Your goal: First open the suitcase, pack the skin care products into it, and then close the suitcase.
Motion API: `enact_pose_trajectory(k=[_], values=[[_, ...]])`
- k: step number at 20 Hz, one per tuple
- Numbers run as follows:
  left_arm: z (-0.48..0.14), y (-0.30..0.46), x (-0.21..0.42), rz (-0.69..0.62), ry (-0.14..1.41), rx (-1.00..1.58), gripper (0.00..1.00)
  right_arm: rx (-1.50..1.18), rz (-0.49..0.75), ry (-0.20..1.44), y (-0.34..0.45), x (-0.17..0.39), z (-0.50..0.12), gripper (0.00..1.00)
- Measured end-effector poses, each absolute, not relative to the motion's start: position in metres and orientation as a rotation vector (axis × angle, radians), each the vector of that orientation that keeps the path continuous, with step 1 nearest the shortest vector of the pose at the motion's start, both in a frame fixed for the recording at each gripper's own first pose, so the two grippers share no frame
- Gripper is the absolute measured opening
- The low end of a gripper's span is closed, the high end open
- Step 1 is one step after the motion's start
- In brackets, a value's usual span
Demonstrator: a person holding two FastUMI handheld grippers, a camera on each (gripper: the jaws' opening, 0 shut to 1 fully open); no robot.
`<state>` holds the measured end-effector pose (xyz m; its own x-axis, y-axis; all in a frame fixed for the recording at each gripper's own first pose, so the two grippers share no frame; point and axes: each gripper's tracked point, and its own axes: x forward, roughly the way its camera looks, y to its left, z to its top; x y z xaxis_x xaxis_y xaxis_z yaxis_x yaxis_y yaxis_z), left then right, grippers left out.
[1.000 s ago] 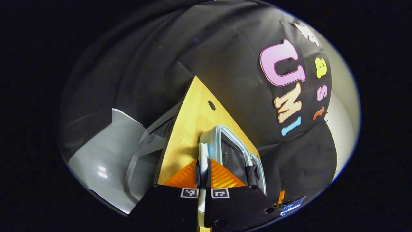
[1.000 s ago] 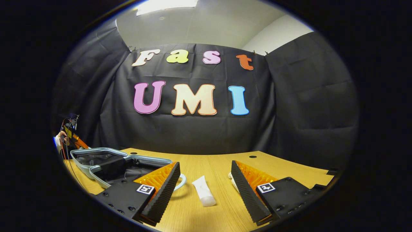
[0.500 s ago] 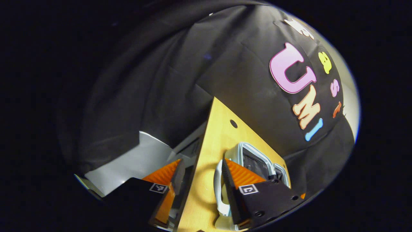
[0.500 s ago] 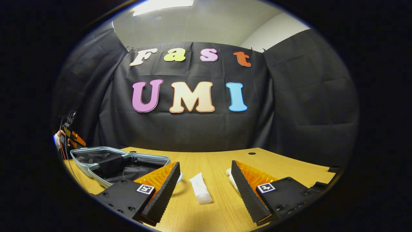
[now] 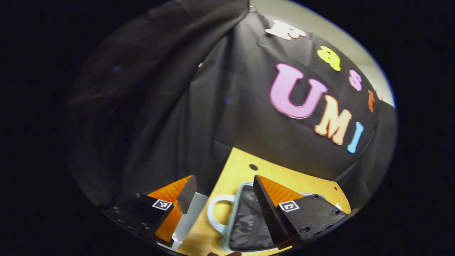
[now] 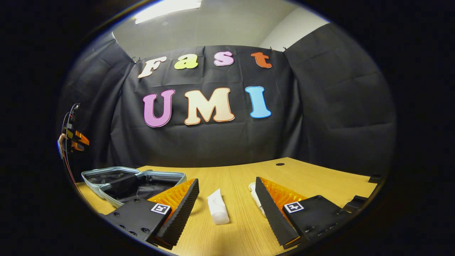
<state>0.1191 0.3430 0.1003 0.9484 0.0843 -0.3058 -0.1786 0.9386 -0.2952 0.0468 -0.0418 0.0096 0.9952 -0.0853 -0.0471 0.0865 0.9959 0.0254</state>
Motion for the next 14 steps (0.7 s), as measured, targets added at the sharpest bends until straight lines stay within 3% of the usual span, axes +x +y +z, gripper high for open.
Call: enact_pose_trajectory(k=[6, 14], values=[[0.109, 0.185, 0.108, -0.083, 0.224, -0.284, 0.94, 0.02, -0.053, 0.046, -0.069, 0.05, 0.016, 0.98], [0.071, -0.001, 0.111, -0.325, 0.349, -0.207, 0.96, -0.06, -0.038, 0.103, -0.115, 0.059, 0.025, 0.99]])
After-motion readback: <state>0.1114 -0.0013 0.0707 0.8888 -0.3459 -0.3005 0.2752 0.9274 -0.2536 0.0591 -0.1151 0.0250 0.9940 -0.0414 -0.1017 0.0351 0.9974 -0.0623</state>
